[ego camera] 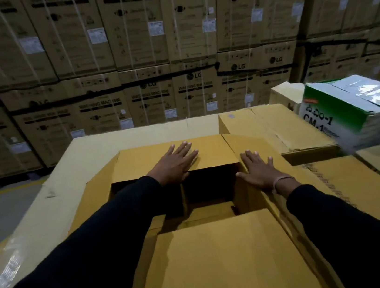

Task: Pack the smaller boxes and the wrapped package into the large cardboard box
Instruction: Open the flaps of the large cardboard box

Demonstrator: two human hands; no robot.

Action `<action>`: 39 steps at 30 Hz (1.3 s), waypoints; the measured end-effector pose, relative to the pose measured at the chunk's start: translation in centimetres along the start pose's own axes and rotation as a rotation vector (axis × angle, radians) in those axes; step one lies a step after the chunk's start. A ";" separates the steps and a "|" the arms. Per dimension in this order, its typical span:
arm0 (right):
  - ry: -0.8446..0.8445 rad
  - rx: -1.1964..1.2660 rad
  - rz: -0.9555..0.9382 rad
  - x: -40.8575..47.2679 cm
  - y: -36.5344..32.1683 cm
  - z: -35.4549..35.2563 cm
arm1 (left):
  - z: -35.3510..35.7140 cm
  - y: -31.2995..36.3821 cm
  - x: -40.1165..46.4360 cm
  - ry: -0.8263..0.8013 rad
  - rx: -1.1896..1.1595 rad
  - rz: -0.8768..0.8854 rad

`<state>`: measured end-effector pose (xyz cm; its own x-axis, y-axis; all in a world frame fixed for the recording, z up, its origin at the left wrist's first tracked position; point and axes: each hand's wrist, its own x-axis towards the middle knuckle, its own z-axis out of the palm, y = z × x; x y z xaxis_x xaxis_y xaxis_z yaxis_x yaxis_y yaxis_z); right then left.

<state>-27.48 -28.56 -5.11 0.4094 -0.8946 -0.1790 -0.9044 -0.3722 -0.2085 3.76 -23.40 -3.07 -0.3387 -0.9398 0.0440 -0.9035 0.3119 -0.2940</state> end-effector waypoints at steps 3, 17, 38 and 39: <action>0.018 0.095 -0.020 1.8 0.4 0.2 | -2.9 -2.4 0.8 0.110 0.034 0.029; 0.141 0.106 -0.018 5.2 0.9 1.8 | -7.2 -7.6 10.4 0.448 0.197 -0.375; 0.134 0.159 -0.035 4.4 0.6 1.3 | 2.3 -1.8 5.6 -0.306 -0.420 -0.416; 0.124 0.151 -0.029 4.3 0.5 1.3 | 1.8 -0.9 4.9 -0.347 -0.464 -0.392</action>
<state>-26.03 -32.30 -7.20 0.4087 -0.9111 -0.0527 -0.8603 -0.3654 -0.3555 3.42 -28.52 -4.30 0.0687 -0.9613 -0.2667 -0.9870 -0.1045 0.1225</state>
